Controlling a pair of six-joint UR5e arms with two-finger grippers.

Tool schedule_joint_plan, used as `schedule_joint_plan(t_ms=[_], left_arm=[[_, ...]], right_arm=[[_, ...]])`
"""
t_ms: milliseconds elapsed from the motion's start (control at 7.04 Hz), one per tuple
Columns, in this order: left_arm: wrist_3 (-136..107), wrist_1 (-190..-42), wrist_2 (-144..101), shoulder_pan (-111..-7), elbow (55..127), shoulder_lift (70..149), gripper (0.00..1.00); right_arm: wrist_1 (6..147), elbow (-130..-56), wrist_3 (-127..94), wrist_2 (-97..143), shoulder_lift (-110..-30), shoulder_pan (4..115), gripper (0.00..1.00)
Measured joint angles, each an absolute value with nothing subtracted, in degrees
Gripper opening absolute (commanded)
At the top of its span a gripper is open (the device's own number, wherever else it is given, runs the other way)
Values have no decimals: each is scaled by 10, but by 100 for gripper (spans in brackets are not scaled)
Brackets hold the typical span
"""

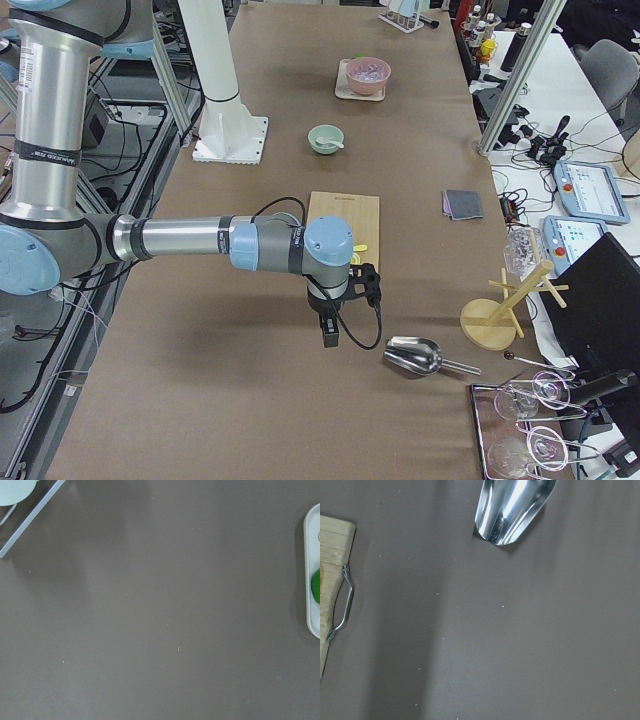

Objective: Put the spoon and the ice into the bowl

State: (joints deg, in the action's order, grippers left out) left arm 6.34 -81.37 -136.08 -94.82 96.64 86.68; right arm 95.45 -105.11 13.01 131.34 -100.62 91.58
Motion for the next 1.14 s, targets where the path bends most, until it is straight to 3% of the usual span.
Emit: schedule_joint_plan(t_ms=[1136], left_arm=[[22, -886, -1354, -947, 965, 848, 98]], right_arm=[[955, -1051, 133, 1330, -1008, 916, 100]])
